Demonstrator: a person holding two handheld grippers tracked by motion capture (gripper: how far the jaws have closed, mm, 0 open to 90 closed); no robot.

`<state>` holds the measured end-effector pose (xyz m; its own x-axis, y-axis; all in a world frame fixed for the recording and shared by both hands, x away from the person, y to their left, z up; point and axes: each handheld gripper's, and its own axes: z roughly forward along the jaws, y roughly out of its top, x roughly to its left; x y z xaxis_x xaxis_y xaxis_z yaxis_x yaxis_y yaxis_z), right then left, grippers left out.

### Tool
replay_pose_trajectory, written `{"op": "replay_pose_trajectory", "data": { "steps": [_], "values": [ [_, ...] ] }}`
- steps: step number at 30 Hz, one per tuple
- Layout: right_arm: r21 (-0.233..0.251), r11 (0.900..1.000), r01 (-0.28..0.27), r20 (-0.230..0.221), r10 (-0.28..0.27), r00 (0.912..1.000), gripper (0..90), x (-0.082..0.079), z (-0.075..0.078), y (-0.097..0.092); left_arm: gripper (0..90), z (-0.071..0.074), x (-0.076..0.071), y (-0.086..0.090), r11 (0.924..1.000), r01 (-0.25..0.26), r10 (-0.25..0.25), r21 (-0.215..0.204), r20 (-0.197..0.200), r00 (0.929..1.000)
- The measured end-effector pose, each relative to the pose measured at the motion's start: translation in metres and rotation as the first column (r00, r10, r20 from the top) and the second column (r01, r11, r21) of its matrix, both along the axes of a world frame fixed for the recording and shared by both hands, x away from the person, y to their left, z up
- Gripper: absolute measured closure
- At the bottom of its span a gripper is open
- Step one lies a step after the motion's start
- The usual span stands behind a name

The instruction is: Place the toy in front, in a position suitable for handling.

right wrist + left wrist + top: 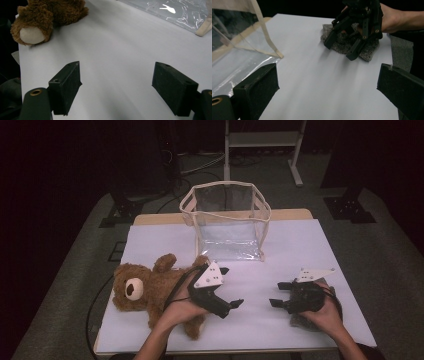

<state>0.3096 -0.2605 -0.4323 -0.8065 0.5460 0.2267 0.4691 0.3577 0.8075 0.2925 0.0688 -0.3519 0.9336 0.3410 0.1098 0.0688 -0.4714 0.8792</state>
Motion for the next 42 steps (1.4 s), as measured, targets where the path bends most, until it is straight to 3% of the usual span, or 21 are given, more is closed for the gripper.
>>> {"op": "replay_pose_trajectory", "data": {
  "steps": [11,18,19,25,32,37,39,42],
  "values": [
    [-0.006,1.0000,-0.002,-0.005,0.002,1.0000,21.4,0.000,-0.001,0.002,2.9,0.017,0.004,0.032,0.9979,-0.063,0.064,-0.012,0.048,0.9968],
    [-0.008,1.0000,-0.006,-0.005,0.006,1.0000,21.4,0.000,-0.001,0.002,2.9,0.025,0.011,0.061,0.9901,-0.139,0.140,-0.021,0.076,0.9872],
    [-0.006,1.0000,-0.007,-0.006,0.007,1.0000,21.4,0.000,-0.001,0.002,2.9,0.026,0.014,0.071,0.9864,-0.163,0.164,-0.021,0.087,0.9825],
    [-0.018,0.9996,-0.020,-0.019,0.019,0.9996,21.4,0.000,-0.003,0.004,2.9,0.020,0.024,0.096,0.9731,-0.230,0.230,-0.010,0.082,0.9697],
    [-0.021,0.9994,-0.029,-0.023,0.028,0.9993,21.4,0.000,-0.004,0.005,2.9,0.020,0.027,0.112,0.9633,-0.268,0.268,-0.021,0.086,0.9595],
    [-0.024,0.9991,-0.036,-0.023,0.035,0.9991,21.4,-0.001,-0.004,0.006,2.9,0.022,0.028,0.129,0.9482,-0.316,0.317,-0.036,0.086,0.9443],
    [-0.024,0.9989,-0.039,-0.024,0.038,0.9990,21.4,-0.001,-0.004,0.007,3.2,0.022,0.029,0.134,0.9459,-0.320,0.323,-0.052,0.074,0.9434],
    [-0.027,0.9987,-0.044,-0.022,0.043,0.9988,21.4,0.000,-0.004,0.007,4.7,0.020,0.031,0.141,0.9404,-0.338,0.340,-0.041,0.076,0.9373]
  ]
}}
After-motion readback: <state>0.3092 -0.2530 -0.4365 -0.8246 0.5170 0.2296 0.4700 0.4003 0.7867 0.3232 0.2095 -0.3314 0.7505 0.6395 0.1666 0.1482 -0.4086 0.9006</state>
